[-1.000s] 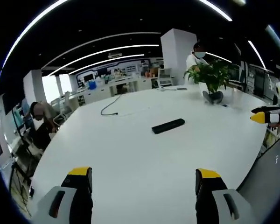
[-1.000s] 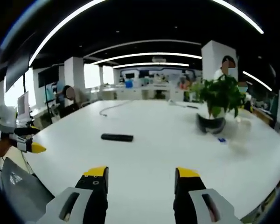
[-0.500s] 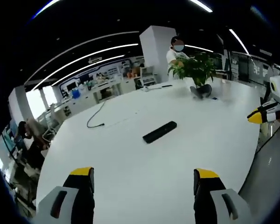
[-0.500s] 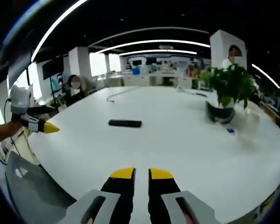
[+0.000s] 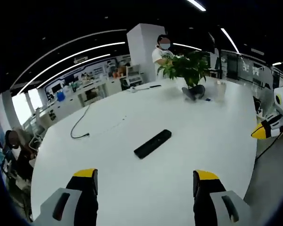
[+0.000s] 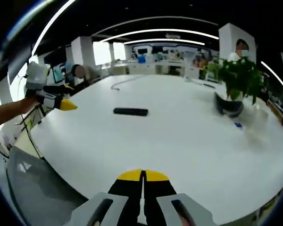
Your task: Press the specified remote control buttons in sequence, fully releasing each button before pressing the next.
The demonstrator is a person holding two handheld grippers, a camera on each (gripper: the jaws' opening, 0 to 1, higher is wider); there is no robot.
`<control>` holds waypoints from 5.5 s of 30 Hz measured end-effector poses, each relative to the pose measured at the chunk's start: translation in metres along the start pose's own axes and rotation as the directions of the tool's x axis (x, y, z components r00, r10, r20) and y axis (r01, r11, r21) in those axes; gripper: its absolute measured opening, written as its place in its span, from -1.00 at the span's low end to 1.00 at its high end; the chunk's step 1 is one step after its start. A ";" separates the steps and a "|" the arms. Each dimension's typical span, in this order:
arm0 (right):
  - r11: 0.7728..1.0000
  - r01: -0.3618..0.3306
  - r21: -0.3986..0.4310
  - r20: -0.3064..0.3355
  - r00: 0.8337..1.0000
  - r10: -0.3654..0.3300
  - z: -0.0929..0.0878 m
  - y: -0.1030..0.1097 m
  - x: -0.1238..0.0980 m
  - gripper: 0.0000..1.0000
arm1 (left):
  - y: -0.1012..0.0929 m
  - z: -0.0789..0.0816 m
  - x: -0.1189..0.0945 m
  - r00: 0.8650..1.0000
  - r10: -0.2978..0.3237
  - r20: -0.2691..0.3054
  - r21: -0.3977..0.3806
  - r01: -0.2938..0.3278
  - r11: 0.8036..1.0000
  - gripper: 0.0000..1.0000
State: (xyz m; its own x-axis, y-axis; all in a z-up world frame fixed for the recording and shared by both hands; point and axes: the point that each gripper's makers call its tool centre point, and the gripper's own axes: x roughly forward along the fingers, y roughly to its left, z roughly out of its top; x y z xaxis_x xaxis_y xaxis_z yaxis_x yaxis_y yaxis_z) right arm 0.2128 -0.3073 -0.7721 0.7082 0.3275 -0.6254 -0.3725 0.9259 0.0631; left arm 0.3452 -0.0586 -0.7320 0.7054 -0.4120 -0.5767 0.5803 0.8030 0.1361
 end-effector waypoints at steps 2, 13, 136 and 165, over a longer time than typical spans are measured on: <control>1.000 0.001 -0.009 -0.004 1.000 -0.002 -0.001 0.000 0.000 -1.00 | -0.001 0.004 0.009 1.000 -0.019 -0.007 0.025 0.019 1.000 0.71; 1.000 -0.008 -0.005 -0.033 0.999 0.008 -0.005 0.002 0.001 -1.00 | 0.000 0.011 0.053 0.991 -0.102 -0.085 0.161 0.115 0.980 0.70; 1.000 0.004 -0.002 -0.083 0.997 -0.004 -0.013 0.000 0.004 -1.00 | -0.020 -0.059 0.149 0.670 -0.206 -0.713 0.307 0.564 0.767 -0.55; 1.000 -0.009 0.005 -0.047 0.999 0.010 -0.008 0.003 0.000 -1.00 | -0.070 -0.087 0.099 0.670 -0.210 -0.712 0.309 0.568 0.763 -0.55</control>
State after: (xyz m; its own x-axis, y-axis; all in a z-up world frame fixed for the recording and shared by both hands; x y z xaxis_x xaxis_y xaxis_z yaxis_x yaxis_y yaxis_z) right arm 0.2069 -0.3065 -0.7786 0.6758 0.3272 -0.6605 -0.3763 0.9236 0.0726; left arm 0.3389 -0.1176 -0.8686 0.0608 -0.1383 -0.9885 0.9692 0.2452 0.0253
